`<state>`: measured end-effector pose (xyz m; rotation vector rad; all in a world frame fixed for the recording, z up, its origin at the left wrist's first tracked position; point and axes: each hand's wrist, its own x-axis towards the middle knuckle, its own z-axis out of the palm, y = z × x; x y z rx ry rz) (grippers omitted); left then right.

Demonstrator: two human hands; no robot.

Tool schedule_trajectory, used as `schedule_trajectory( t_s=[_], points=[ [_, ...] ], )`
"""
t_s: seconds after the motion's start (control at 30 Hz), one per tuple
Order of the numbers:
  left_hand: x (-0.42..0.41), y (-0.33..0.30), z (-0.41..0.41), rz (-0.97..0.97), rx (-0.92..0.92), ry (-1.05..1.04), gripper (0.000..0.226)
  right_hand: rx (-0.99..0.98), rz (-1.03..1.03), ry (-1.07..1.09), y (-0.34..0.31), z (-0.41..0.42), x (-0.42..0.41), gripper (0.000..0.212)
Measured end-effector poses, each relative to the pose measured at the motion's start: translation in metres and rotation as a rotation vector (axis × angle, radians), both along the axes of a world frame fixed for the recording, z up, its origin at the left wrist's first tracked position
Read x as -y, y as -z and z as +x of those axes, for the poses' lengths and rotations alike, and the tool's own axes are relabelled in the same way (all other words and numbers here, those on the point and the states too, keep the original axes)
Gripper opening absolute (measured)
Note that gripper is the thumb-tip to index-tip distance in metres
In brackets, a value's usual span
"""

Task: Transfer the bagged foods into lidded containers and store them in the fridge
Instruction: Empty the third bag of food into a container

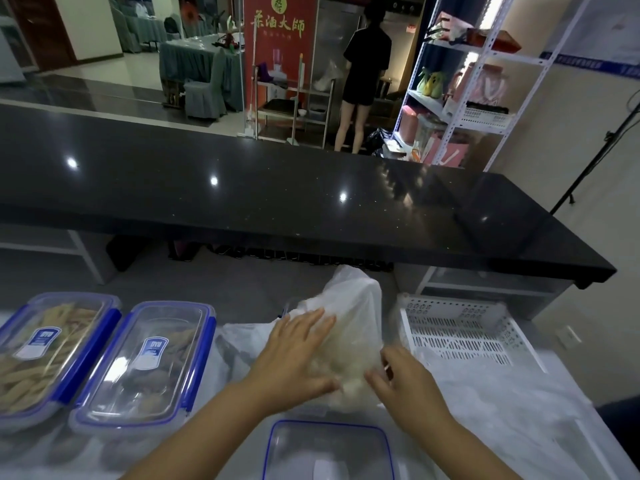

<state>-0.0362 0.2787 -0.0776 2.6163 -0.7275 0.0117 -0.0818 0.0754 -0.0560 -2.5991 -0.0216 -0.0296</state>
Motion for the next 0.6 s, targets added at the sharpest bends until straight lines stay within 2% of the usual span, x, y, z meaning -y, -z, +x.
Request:
schedule_trajectory(
  t_s=[0.07,0.17,0.23,0.33,0.37,0.43,0.47,0.53,0.6],
  points=[
    [0.003,0.005,-0.003,0.068,-0.11,0.023,0.1,-0.02,0.11,0.043,-0.002,0.006,-0.002,0.031],
    [0.005,-0.003,-0.007,0.038,-0.171,0.053,0.099,-0.01,0.39,0.105,-0.018,0.013,-0.01,0.024],
    [0.007,-0.009,-0.005,-0.031,-0.156,0.03,0.086,0.024,0.491,0.11,-0.032,0.021,-0.017,0.02],
    [0.006,-0.019,0.006,-0.145,-0.048,-0.029,0.049,0.065,0.656,0.075,-0.058,0.033,-0.03,0.015],
    [0.003,-0.021,0.01,-0.159,-0.025,-0.05,0.046,0.079,0.697,0.059,-0.065,0.037,-0.034,0.013],
    [-0.002,-0.023,0.015,-0.191,0.012,-0.091,0.054,0.108,0.744,0.037,-0.073,0.044,-0.04,0.011],
    [-0.006,-0.023,0.018,-0.205,0.026,-0.121,0.051,0.118,0.748,0.032,-0.073,0.047,-0.042,0.011],
    [-0.012,-0.021,0.023,-0.193,0.046,-0.185,0.039,0.116,0.666,0.034,-0.066,0.055,-0.044,0.008],
    [-0.018,-0.019,0.024,-0.117,0.002,-0.249,0.032,0.106,0.545,0.047,-0.054,0.061,-0.042,0.017]
  ],
)
